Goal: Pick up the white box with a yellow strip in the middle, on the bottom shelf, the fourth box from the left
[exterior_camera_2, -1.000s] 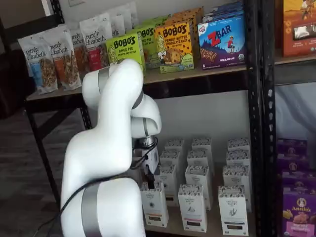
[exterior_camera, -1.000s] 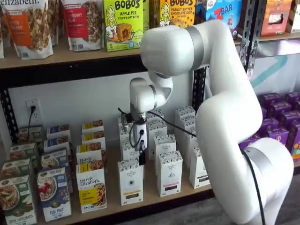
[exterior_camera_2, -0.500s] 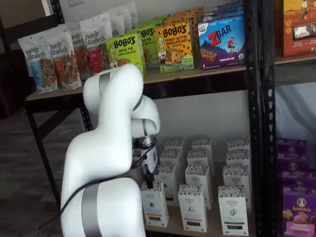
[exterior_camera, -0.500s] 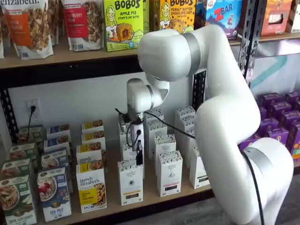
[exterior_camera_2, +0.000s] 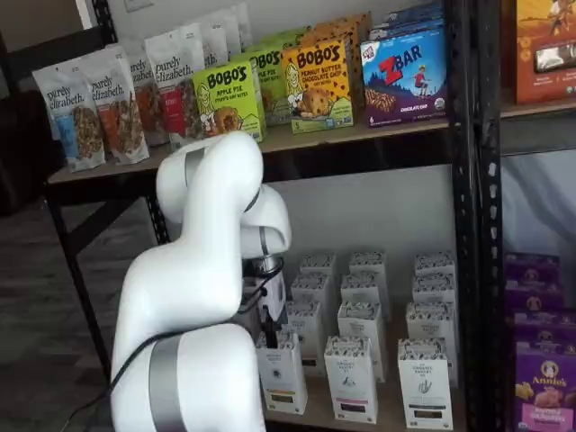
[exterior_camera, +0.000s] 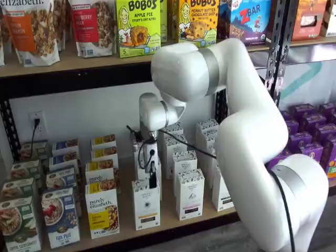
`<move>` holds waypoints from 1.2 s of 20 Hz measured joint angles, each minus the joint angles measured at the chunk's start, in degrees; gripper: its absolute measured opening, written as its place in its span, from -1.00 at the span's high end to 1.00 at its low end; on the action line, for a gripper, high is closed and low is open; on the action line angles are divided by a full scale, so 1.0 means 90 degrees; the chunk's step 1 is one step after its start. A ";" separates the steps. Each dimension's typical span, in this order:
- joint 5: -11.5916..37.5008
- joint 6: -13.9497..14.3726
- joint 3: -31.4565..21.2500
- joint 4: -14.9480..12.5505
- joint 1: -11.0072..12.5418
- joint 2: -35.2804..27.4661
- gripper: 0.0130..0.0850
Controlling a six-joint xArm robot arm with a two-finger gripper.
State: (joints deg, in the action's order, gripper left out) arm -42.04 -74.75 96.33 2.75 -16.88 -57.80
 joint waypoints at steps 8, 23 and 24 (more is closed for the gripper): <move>-0.0057 0.0100 0.0796 -0.0059 -0.0051 -0.0669 -1.00; -0.0059 0.0200 0.1353 -0.0323 0.0052 -0.1218 -1.00; -0.0060 0.0213 0.1360 -0.0345 0.0057 -0.1236 -1.00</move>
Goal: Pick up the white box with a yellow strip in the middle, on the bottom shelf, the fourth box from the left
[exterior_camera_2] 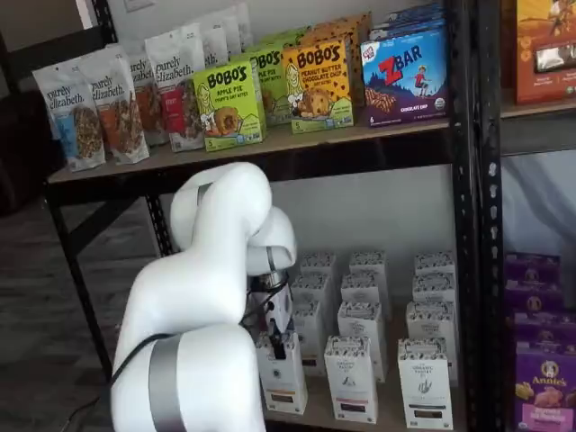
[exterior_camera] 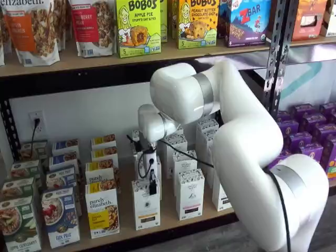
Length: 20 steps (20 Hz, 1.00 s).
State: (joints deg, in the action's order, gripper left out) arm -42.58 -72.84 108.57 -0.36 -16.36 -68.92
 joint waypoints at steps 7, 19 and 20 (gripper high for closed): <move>0.0127 0.0038 -0.0009 -0.0073 0.0017 -0.0109 -1.00; 0.0238 -0.0101 -0.0030 0.0047 0.0063 -0.0157 -1.00; 0.0203 -0.0123 -0.0004 0.0075 0.0062 -0.0168 -0.89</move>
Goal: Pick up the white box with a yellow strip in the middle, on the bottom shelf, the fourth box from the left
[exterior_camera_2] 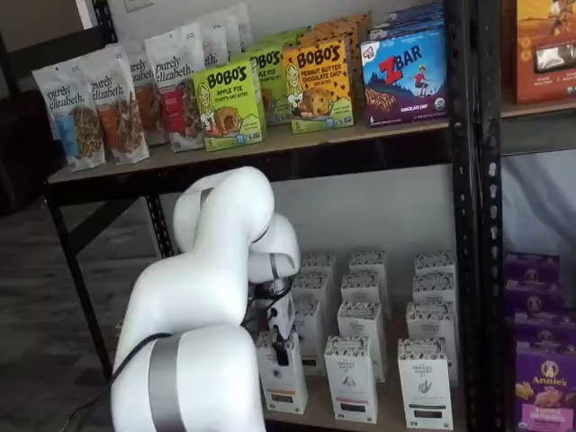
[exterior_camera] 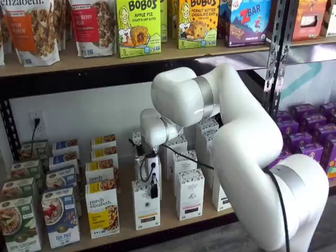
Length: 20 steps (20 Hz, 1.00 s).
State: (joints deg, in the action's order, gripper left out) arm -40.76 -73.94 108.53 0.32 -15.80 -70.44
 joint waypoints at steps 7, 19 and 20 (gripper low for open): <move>-0.0083 0.0023 0.0086 -0.0009 -0.0014 -0.0044 -0.44; 0.0001 0.0002 0.0008 0.0075 -0.0061 -0.0026 0.00; -0.0007 -0.0005 -0.0001 0.0087 -0.0063 -0.0017 0.00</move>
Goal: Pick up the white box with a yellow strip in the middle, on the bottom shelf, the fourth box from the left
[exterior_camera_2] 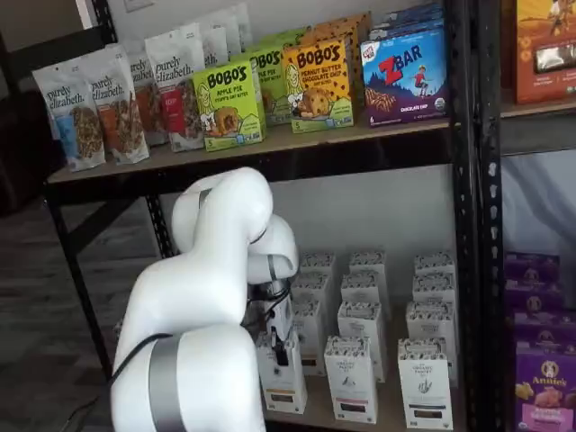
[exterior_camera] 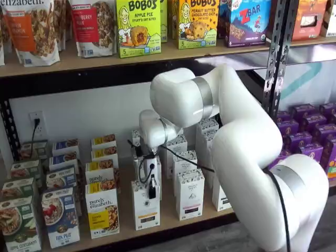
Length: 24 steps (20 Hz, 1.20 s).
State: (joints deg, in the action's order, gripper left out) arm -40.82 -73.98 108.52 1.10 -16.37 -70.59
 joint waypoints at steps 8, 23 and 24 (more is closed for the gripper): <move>0.0243 0.0150 -0.0603 -0.0149 -0.0035 0.0374 0.11; 0.1193 0.0267 -0.2987 -0.0158 -0.0154 0.1899 0.11; 0.1275 0.0303 -0.3156 -0.0189 -0.0164 0.2017 0.11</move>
State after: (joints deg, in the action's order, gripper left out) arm -29.34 -71.25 80.12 -0.60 -17.85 -52.43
